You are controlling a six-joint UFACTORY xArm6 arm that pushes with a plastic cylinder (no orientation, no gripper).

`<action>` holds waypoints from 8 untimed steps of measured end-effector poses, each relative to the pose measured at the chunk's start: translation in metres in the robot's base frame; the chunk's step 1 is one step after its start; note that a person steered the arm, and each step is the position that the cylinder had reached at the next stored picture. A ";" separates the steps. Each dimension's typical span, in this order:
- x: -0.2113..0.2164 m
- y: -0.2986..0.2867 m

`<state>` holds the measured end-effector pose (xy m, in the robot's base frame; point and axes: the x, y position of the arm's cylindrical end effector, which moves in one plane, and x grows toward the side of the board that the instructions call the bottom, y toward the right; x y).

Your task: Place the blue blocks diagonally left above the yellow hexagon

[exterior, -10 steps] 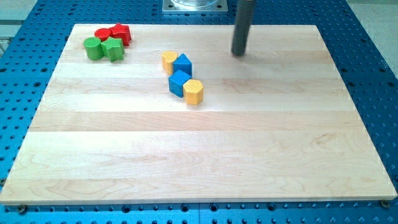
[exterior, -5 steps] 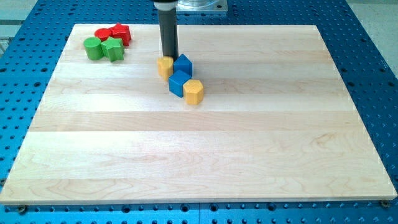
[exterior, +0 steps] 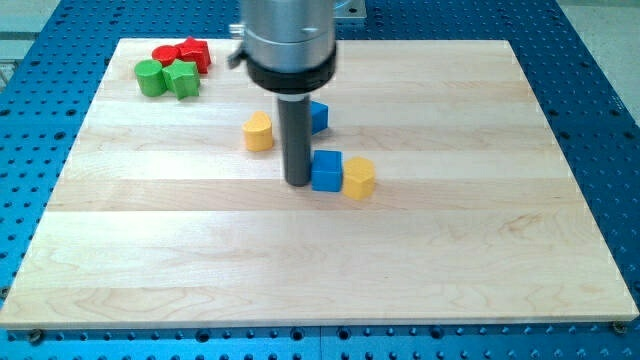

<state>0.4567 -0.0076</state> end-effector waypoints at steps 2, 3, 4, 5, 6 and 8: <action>0.025 0.096; 0.021 0.093; 0.049 0.087; 0.057 0.105; 0.006 0.103; -0.025 0.133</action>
<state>0.4318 0.1250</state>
